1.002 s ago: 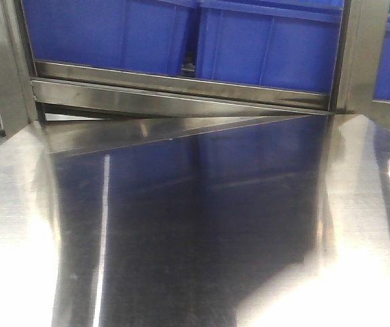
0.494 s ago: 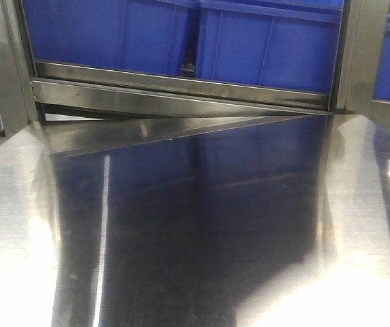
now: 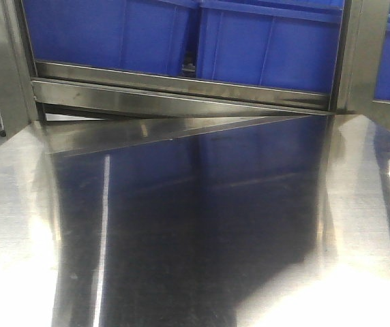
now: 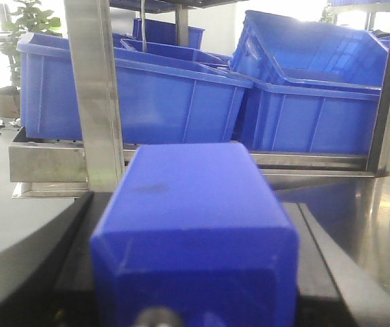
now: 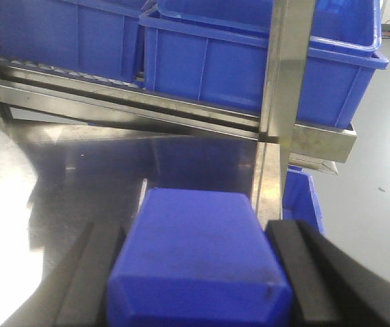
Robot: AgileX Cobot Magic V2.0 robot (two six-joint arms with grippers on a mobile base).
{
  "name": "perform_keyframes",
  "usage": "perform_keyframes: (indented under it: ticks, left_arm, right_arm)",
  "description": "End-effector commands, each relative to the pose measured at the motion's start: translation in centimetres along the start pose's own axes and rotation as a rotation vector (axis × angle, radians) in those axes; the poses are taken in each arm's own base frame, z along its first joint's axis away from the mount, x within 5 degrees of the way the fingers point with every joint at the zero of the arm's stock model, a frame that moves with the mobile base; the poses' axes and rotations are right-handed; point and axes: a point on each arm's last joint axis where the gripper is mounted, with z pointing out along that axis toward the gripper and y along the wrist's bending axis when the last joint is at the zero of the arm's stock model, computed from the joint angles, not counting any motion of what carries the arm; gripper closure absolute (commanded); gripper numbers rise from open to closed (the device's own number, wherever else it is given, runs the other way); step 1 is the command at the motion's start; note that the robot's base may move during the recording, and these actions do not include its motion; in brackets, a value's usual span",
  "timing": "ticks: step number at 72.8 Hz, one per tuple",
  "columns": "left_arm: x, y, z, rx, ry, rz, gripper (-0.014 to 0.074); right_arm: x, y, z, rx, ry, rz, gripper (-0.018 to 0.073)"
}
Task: Pick and sort blue part to right shelf
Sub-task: 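Drive the base away from the table holding both bottles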
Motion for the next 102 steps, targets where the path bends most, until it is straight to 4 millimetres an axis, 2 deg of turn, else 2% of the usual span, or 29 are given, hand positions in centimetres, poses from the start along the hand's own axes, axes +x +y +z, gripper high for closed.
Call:
perform_keyframes:
  ticks: [1,102]
  left_arm:
    - [-1.58,-0.05,-0.83,0.021,-0.132,-0.001,0.0262]
    - [-1.58,-0.05,-0.83,0.018,-0.132,0.000,0.0262]
  right_arm:
    - [-1.60,0.03,-0.30,0.003,-0.116,-0.017,0.0344]
    - [-1.60,0.03,-0.28,0.003,-0.114,-0.017,0.0344]
